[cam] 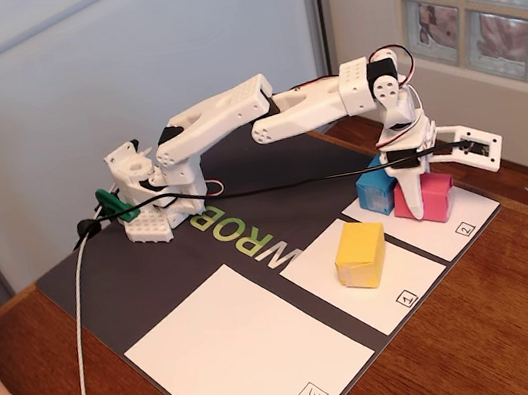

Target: Move box red to zone 2

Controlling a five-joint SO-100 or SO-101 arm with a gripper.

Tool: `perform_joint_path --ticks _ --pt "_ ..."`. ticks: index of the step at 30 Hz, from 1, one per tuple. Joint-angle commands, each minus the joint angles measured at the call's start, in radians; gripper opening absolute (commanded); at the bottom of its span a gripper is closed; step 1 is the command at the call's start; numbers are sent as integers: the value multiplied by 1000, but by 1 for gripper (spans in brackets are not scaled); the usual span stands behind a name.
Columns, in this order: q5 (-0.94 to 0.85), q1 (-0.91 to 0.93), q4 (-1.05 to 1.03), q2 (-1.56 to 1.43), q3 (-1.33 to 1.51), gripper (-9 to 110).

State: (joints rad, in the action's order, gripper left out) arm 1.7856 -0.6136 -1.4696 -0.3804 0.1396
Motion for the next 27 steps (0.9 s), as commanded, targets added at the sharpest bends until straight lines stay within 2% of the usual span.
perform_joint_path --ticks 1,27 --pt "12 -8 -11 -14 -49 0" --pt "6 -8 -21 46 -115 0"
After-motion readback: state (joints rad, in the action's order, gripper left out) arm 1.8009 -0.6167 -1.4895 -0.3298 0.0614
